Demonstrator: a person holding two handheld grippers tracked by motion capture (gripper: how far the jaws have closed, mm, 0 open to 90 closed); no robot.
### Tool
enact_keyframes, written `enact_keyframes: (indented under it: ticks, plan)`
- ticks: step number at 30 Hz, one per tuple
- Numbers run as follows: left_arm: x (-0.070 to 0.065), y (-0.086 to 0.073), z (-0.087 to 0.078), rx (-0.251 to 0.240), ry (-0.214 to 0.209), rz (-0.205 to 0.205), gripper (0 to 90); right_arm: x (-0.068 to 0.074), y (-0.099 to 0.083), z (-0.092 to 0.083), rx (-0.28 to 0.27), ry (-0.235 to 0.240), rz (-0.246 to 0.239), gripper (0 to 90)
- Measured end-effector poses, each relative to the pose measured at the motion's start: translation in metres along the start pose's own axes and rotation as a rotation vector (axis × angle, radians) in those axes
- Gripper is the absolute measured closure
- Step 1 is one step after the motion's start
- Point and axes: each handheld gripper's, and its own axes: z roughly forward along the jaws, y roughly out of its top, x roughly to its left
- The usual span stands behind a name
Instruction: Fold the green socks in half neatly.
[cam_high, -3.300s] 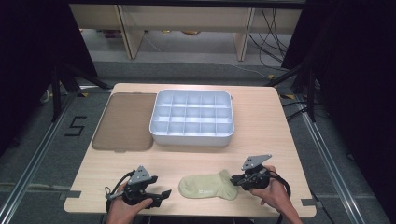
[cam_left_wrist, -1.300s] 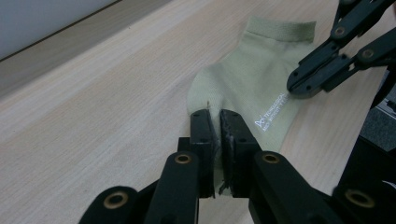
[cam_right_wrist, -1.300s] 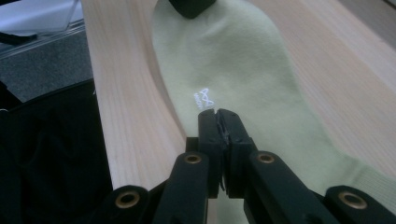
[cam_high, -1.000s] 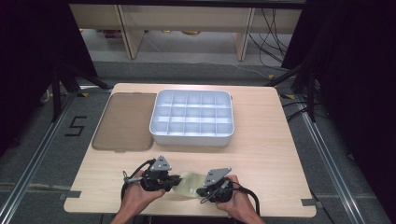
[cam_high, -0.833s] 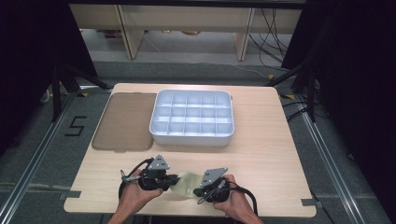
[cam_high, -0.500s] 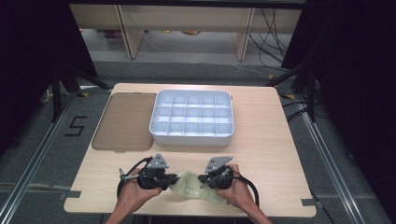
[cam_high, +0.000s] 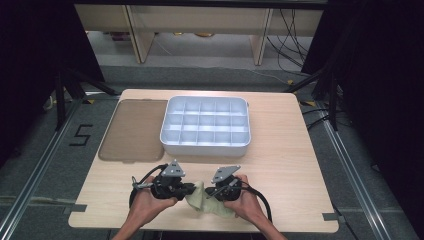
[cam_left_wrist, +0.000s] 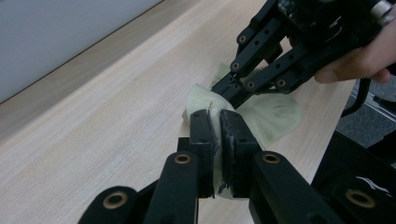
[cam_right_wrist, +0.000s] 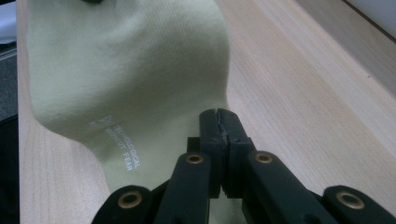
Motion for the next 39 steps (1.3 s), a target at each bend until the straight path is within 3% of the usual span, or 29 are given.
enact_keyframes:
  ticks: [5, 6, 7, 8, 14, 20, 22, 28, 29, 31, 32, 34, 37, 38, 39]
  plan:
    - [-0.001, 0.0, 0.0, -0.002, -0.001, -0.008, 83.5, -0.004, -0.003, -0.021, -0.031, -0.02, 0.02, 89.5]
    - [-0.001, 0.0, 0.0, -0.004, 0.007, -0.011, 83.5, -0.007, -0.004, -0.025, -0.041, -0.02, -0.016, 89.5]
    - [-0.001, 0.001, -0.001, 0.0, 0.0, -0.01, 83.4, -0.005, -0.007, -0.034, -0.029, -0.029, 0.019, 89.5]
    - [-0.001, 0.001, -0.001, -0.004, 0.001, -0.014, 83.4, -0.006, -0.009, -0.038, -0.037, -0.033, -0.001, 89.5]
    - [-0.003, 0.003, 0.0, -0.002, -0.001, -0.009, 83.3, -0.004, -0.035, -0.062, -0.006, -0.043, 0.036, 89.5]
    - [-0.007, 0.008, 0.006, -0.003, -0.015, -0.005, 83.0, -0.006, -0.045, -0.056, 0.038, -0.05, 0.041, 89.7]
    - [-0.01, 0.01, 0.009, -0.008, -0.021, -0.009, 82.7, -0.009, -0.044, -0.053, 0.033, -0.041, 0.021, 89.7]
    - [-0.017, 0.022, 0.025, -0.006, -0.037, 0.002, 82.1, -0.007, -0.044, -0.053, 0.036, -0.03, 0.066, 90.0]
    - [-0.019, 0.023, 0.028, -0.012, -0.038, -0.016, 81.9, -0.007, -0.045, -0.053, 0.034, -0.024, 0.072, 90.0]
    - [-0.021, 0.027, 0.033, 0.002, -0.041, 0.009, 81.7, -0.008, -0.045, -0.053, 0.026, -0.017, 0.071, 90.0]
    - [-0.023, 0.027, 0.036, -0.007, -0.045, -0.008, 81.8, -0.008, -0.045, -0.053, 0.027, -0.017, 0.08, 90.0]
    - [-0.025, 0.03, 0.04, 0.014, -0.045, 0.021, 81.8, -0.008, -0.046, -0.053, 0.027, -0.013, 0.087, 90.0]
    - [-0.027, 0.031, 0.046, 0.015, -0.047, 0.017, 82.4, -0.009, -0.047, -0.053, 0.015, -0.007, 0.09, 89.9]
    - [-0.028, 0.032, 0.05, 0.027, -0.053, 0.033, 82.5, -0.01, -0.047, -0.054, 0.009, -0.009, 0.086, 89.5]
    - [-0.03, 0.033, 0.052, 0.027, -0.052, 0.018, 82.6, -0.011, -0.047, -0.055, 0.006, -0.005, 0.09, 89.3]
